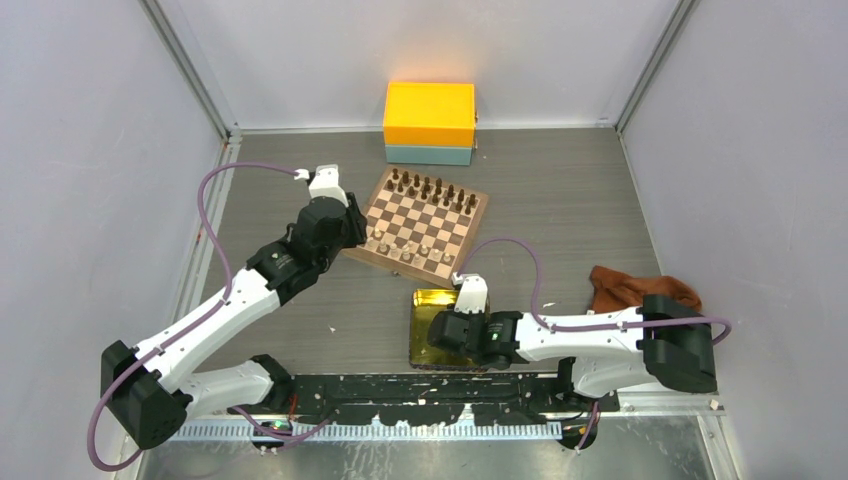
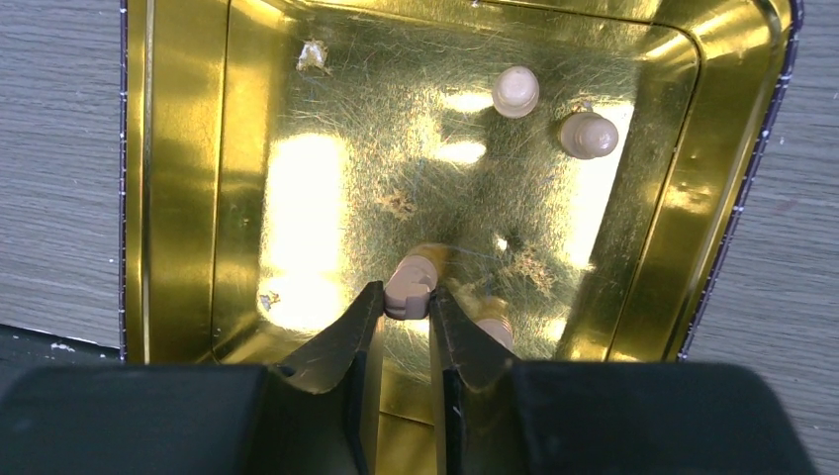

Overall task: Set up the chess pieces on the board
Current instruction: Pick up the chess piece from the storage box, then place the chess piece on the chessboard.

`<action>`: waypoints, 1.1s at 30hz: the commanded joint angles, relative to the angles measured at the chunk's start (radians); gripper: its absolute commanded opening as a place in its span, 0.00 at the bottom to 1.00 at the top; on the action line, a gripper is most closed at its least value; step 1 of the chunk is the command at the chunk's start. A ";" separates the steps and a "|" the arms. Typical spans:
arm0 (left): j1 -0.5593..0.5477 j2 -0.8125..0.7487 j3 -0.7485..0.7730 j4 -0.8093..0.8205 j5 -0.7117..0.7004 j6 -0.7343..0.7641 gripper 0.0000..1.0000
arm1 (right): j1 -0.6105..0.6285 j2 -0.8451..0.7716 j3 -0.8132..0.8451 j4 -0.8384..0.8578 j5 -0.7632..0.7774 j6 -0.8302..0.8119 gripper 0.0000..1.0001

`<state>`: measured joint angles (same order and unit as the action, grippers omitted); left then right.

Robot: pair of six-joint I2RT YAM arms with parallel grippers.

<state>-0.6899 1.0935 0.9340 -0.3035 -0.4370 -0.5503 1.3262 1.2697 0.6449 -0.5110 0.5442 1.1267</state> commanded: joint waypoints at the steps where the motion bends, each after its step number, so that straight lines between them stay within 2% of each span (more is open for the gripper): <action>1: -0.004 -0.028 0.001 0.051 -0.029 -0.009 0.33 | -0.003 -0.002 0.030 -0.028 0.033 -0.015 0.12; 20: -0.003 -0.025 0.009 0.045 -0.032 -0.005 0.33 | -0.002 -0.064 0.173 -0.151 0.102 -0.175 0.12; 25: -0.004 -0.021 0.010 0.050 -0.035 -0.004 0.33 | -0.021 -0.064 0.257 -0.201 0.145 -0.288 0.12; 33: -0.003 -0.021 0.013 0.052 -0.030 -0.012 0.33 | -0.154 -0.058 0.354 -0.170 0.055 -0.545 0.12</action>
<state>-0.6899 1.0927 0.9340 -0.3038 -0.4454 -0.5503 1.2251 1.2346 0.9310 -0.6979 0.6220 0.7517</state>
